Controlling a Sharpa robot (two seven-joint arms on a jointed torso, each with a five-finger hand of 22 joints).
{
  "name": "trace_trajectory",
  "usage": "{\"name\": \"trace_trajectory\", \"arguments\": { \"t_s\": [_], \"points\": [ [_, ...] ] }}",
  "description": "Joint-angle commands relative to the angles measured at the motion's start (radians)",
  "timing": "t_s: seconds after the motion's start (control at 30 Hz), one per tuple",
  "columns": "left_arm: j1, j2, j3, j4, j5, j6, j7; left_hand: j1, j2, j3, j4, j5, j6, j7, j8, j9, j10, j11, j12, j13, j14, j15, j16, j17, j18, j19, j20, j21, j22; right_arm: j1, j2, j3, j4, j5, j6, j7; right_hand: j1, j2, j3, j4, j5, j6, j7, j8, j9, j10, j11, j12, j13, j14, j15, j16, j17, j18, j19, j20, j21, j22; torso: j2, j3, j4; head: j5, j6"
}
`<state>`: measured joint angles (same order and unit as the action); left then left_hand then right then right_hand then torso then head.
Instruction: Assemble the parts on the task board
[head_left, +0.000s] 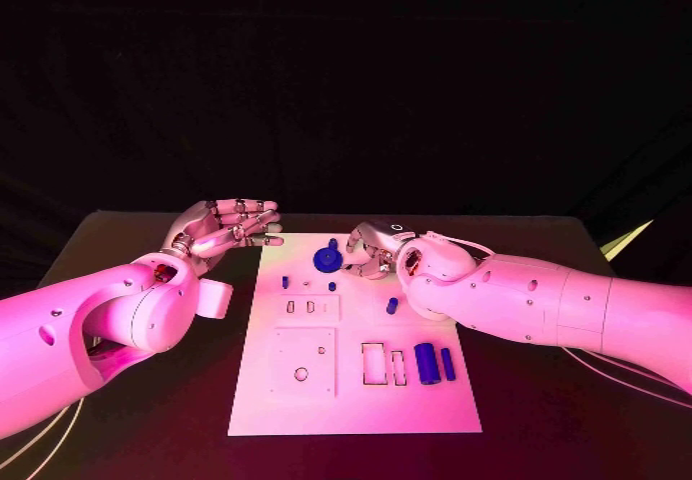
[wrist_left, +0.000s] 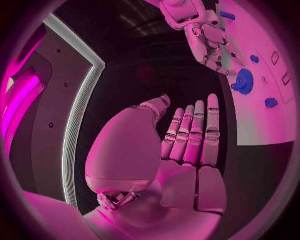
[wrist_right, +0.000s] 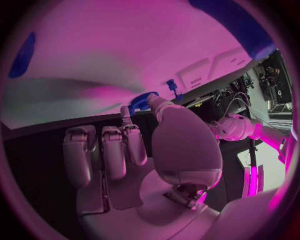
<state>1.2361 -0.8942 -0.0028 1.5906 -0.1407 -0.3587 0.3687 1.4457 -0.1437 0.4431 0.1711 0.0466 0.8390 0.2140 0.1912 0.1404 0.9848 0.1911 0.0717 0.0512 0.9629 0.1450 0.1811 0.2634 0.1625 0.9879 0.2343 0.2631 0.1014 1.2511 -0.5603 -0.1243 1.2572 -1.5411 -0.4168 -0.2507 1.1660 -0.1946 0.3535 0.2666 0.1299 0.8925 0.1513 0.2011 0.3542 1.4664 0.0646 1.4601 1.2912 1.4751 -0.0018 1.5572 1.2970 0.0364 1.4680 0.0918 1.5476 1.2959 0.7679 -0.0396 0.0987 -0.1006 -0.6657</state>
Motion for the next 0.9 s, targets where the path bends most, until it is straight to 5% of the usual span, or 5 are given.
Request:
{"name": "trace_trajectory", "arguments": {
  "t_s": [0.03,0.27,0.5,0.73,0.9],
  "points": [
    [0.001,-0.001,0.001,0.003,0.000,0.000,0.002,-0.019,-0.005,0.012,0.004,0.016,0.008,0.026,-0.013,0.015,0.000,0.000,-0.008,0.014,-0.003,0.000,-0.006,0.017,0.017,-0.003,0.000,0.015,0.009,0.004,-0.027,0.000,0.031,-0.001,-0.024,0.001,-0.021,0.006,-0.003,0.018,0.010,0.011,0.003,0.011,0.008,0.014,0.008,0.005,0.177,0.096,0.003,0.014,0.274,-0.036,0.103,0.012,0.023,0.275,0.000,0.0003,-0.0018,0.002,0.002],
    [0.001,-0.006,0.001,0.005,0.000,-0.001,0.002,-0.019,-0.005,0.012,0.004,0.016,0.008,0.026,-0.013,0.015,0.000,0.000,-0.008,0.014,-0.003,0.000,-0.006,0.017,0.017,-0.003,0.000,0.015,0.009,0.031,-0.126,0.002,0.130,0.049,-0.074,0.016,-0.021,0.008,-0.003,0.018,0.010,0.013,0.002,0.012,0.008,0.014,0.007,0.006,0.177,0.096,0.002,0.014,0.274,-0.036,0.103,0.012,0.023,0.275,0.000,0.0015,-0.0072,0.001,0.008],
    [0.001,-0.008,0.000,0.004,0.000,0.000,0.002,-0.020,-0.006,0.013,0.004,0.016,0.008,0.026,-0.013,0.015,-0.001,0.000,-0.008,0.014,-0.004,0.001,-0.007,0.018,0.017,-0.005,0.000,0.015,0.009,0.075,-0.256,0.002,0.215,0.224,-0.082,0.122,0.081,-0.011,0.015,-0.051,0.010,0.010,0.005,0.002,0.006,-0.005,0.009,-0.016,0.160,0.096,0.003,0.014,0.274,-0.026,0.083,0.012,-0.016,0.247,-0.002,0.0054,-0.0149,-0.006,0.011],
    [0.001,-0.008,0.000,0.002,0.000,0.007,0.003,-0.020,-0.006,0.013,0.004,0.016,0.009,0.026,-0.013,0.015,-0.001,0.000,-0.007,0.014,-0.004,0.001,-0.007,0.018,0.017,-0.005,0.000,0.015,0.009,0.091,-0.357,0.001,0.204,0.372,-0.040,0.242,0.164,-0.037,0.028,-0.111,0.010,-0.007,0.013,-0.014,0.000,-0.047,0.015,-0.063,0.120,0.096,0.008,0.014,0.274,-0.014,0.060,0.016,-0.061,0.215,-0.004,0.0084,-0.0206,-0.012,0.012],
    [0.001,-0.006,0.000,0.002,0.001,0.016,0.006,-0.021,-0.006,0.013,0.004,0.015,0.009,0.026,-0.013,0.015,0.000,0.000,-0.007,0.014,-0.004,0.001,-0.007,0.018,0.017,-0.005,0.000,0.015,0.009,0.084,-0.409,-0.001,0.182,0.382,-0.022,0.281,0.184,-0.043,0.024,-0.123,0.010,-0.018,0.016,-0.021,-0.002,-0.053,0.018,-0.069,0.115,0.096,0.010,0.014,0.274,-0.014,0.060,0.018,-0.061,0.215,-0.003,0.0108,-0.0169,-0.019,0.015]
  ]
}}
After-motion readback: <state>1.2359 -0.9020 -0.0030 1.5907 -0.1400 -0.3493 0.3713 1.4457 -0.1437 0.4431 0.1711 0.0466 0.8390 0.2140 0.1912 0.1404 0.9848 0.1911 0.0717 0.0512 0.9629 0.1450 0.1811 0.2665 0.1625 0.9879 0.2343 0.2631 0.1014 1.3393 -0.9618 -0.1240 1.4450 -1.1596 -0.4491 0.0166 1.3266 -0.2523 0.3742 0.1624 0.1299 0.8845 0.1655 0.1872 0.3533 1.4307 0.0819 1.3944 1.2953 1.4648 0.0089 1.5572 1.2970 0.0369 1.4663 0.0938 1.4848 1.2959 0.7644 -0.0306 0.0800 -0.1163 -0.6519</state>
